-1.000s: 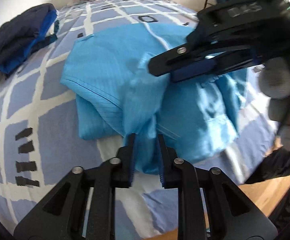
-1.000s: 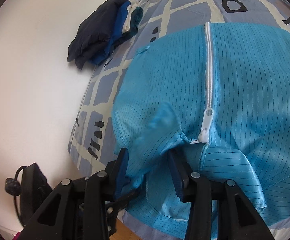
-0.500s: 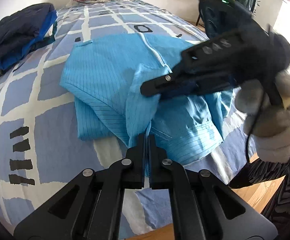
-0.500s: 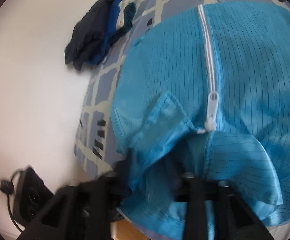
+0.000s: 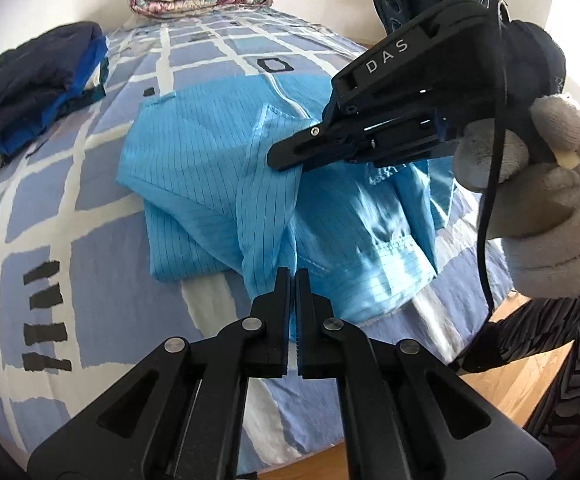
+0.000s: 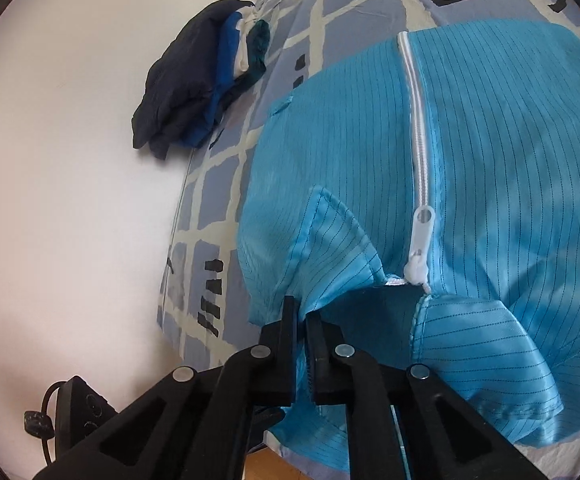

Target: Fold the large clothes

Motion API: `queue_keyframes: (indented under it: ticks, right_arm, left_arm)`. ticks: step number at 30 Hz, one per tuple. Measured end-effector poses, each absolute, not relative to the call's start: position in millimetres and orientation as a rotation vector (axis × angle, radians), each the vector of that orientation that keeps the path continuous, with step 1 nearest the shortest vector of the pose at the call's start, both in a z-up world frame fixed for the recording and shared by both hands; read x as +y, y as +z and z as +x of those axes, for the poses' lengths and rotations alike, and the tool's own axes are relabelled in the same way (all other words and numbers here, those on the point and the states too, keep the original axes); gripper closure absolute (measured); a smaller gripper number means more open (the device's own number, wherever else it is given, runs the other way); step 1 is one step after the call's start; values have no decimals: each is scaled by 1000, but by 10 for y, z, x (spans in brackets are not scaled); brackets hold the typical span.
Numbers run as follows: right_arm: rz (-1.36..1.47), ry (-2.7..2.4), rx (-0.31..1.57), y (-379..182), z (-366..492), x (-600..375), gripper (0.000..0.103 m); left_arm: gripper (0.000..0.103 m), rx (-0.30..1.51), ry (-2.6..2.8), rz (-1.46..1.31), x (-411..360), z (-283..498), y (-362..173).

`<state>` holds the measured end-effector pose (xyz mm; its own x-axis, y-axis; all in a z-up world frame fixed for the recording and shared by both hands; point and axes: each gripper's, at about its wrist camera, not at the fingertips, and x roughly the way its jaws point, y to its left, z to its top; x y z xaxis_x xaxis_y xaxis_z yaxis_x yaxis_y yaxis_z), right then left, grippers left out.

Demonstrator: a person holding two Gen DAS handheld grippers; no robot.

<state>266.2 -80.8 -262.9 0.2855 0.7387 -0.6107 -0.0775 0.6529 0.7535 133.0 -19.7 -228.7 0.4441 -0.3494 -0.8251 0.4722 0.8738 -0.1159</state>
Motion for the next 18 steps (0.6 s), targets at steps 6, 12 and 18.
queue_keyframes:
  ticks: [6,12,18]
  right_arm:
    - [700,594,1181,-2643,2665,-789,99]
    - [684,611,1170,-2598,2652,-807,61]
    - [639,659,1170,-2628,2595,-739,49]
  left_arm:
    - [103,994,-482,218,-326,1381,-2411]
    - [103,1021,-554,94,-199,1380,-2358]
    - [103,1037,-577,-41,4,1421,-2274]
